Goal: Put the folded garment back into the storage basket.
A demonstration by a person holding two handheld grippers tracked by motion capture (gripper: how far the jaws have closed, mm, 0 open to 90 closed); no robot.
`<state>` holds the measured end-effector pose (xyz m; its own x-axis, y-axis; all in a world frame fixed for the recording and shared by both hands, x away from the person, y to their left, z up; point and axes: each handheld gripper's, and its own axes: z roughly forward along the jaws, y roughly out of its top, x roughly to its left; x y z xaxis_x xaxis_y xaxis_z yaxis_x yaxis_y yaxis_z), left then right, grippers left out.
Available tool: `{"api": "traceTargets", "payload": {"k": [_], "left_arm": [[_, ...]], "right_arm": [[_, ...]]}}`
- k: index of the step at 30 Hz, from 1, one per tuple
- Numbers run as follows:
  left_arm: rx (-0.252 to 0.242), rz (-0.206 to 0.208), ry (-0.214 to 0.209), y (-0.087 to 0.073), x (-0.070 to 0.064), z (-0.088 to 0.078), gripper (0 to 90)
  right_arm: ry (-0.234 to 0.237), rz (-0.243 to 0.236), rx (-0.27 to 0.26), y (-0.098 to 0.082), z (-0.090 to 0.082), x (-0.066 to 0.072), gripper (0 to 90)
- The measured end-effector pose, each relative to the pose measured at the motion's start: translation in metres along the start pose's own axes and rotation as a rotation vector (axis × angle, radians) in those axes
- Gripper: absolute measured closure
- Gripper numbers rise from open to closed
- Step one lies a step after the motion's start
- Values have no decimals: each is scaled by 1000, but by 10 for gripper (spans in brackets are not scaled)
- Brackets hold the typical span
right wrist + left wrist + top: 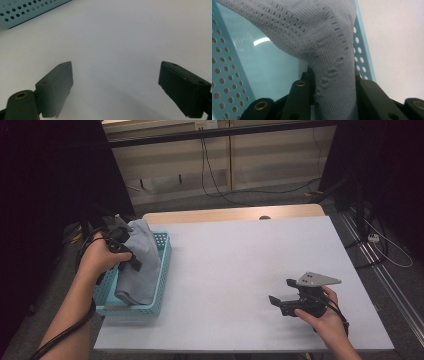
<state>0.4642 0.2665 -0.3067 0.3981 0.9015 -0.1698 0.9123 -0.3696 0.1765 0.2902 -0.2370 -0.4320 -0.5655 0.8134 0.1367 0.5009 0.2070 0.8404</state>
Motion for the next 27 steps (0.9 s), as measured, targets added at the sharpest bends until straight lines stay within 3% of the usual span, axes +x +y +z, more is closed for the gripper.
{"api": "traceTargets", "payload": {"k": [13, 27], "left_arm": [[9, -7, -19, 0, -2, 14, 726], [16, -3, -34, -1, -4, 10, 727]], "right_arm": [[1, 0, -4, 0, -1, -1, 125], [-3, -1, -3, 0, 0, -1, 125]]}}
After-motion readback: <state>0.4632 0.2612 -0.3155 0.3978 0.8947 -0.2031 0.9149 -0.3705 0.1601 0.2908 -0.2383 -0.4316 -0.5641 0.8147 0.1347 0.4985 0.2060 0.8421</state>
